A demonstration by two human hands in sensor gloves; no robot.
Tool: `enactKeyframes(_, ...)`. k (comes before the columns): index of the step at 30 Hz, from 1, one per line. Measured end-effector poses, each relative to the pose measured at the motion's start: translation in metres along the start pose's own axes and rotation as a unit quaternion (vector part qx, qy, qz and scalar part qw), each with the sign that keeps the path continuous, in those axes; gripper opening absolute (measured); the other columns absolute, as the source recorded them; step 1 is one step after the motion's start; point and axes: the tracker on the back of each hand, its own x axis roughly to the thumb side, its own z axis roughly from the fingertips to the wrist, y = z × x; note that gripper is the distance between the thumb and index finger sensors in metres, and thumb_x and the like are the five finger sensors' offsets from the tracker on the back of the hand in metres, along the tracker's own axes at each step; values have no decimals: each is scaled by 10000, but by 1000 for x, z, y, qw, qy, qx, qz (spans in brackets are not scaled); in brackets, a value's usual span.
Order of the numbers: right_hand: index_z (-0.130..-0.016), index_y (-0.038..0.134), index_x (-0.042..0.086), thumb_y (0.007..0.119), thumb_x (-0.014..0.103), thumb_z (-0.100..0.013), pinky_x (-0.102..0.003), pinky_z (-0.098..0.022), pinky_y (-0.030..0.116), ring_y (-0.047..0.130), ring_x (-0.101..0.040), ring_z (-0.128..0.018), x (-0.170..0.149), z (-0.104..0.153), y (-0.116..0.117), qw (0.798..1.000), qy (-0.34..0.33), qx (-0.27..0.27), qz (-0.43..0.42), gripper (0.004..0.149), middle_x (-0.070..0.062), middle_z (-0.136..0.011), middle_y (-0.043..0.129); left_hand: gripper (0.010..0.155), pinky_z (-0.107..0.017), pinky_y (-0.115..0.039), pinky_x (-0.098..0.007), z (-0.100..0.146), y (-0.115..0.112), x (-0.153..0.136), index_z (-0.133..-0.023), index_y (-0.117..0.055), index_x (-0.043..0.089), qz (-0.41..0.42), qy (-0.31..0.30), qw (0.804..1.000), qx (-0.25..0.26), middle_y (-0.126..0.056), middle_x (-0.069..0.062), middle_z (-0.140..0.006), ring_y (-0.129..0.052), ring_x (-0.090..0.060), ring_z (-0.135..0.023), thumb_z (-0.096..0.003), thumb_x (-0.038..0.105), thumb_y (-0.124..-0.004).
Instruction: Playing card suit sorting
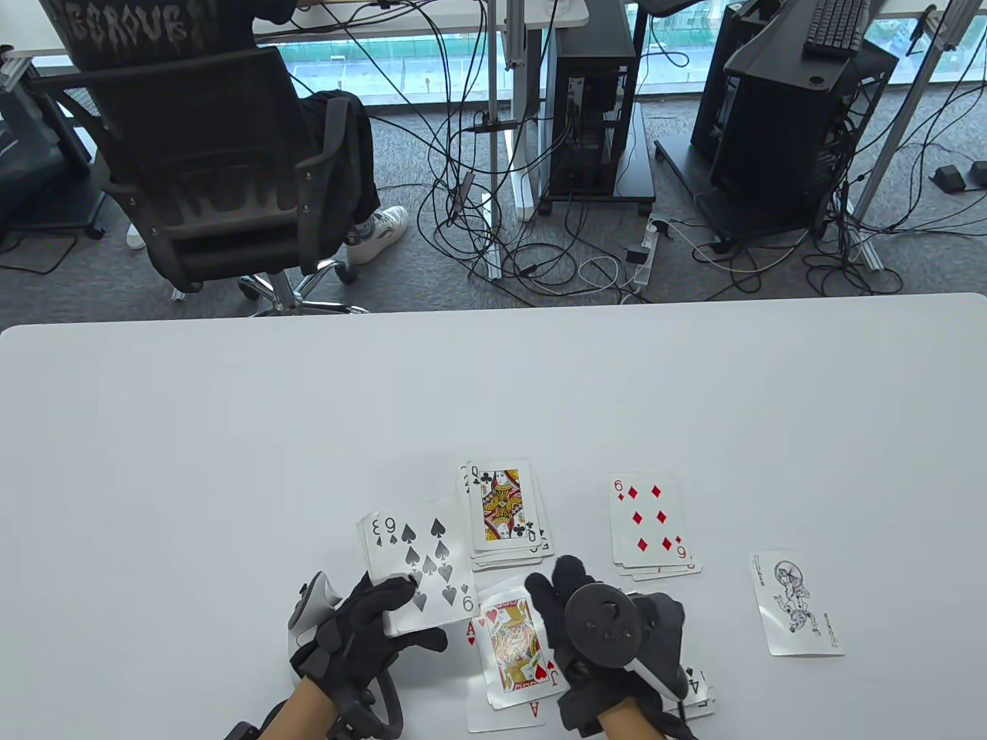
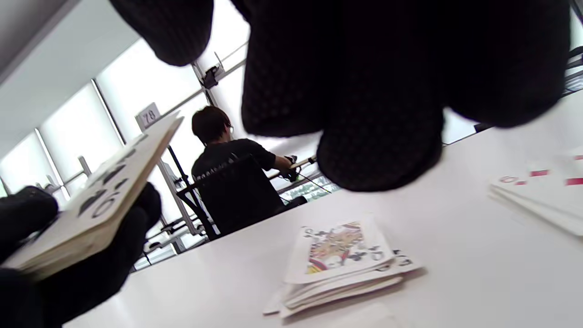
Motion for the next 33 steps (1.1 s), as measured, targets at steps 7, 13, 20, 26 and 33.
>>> enactKeyframes(7, -911, 469, -193, 684, 487, -506, -561, -406, 795, 906, -420, -545, 8, 7, 46, 997, -30, 49, -52, 820, -201, -649, 833, 508, -555, -826, -418, -3, -2, -4, -1061, -450, 360, -11, 16, 1000, -13, -583, 59, -1118, -733, -279, -995, -612, 396, -686)
enactKeyframes(13, -853, 522, -123, 757, 446, -451, -462, -361, 851, 955, -279, -460, 13, 13, 49, 998, -42, -20, -41, 736, -72, -557, 846, 513, -559, -821, -425, -5, -11, -7, -1061, -450, 359, -13, 20, 999, -38, -579, 56, -1120, -726, -285, -997, -609, 388, -690)
enactKeyframes(20, -737, 700, -74, 699, 277, -509, -399, -261, 897, 1009, -201, -299, 2, 14, 45, 992, -19, -57, -108, 420, -29, -391, 925, 515, -555, -819, -436, -6, -11, -7, -1060, -460, 356, -20, 24, 999, -42, -589, 50, -1117, -734, -293, -991, -604, 377, -699)
enactKeyframes(26, -725, 726, -88, 655, 238, -518, -407, -242, 901, 1020, -215, -276, -7, 12, 44, 989, 4, -65, -132, 392, -37, -374, 947, 512, -560, -821, -432, -5, -11, -6, -1057, -461, 362, -22, 21, 999, -37, -586, 54, -1118, -729, -289, -995, -602, 364, -697)
enactKeyframes(33, -721, 737, -97, 650, 226, -520, -405, -230, 897, 1014, -208, -259, -18, 6, 26, 991, 25, -69, -113, 391, -31, -355, 940, 508, -549, -833, -420, -4, -9, -4, -1055, -467, 362, -12, 13, 999, -27, -602, 60, -1110, -750, -278, -984, -602, 373, -696)
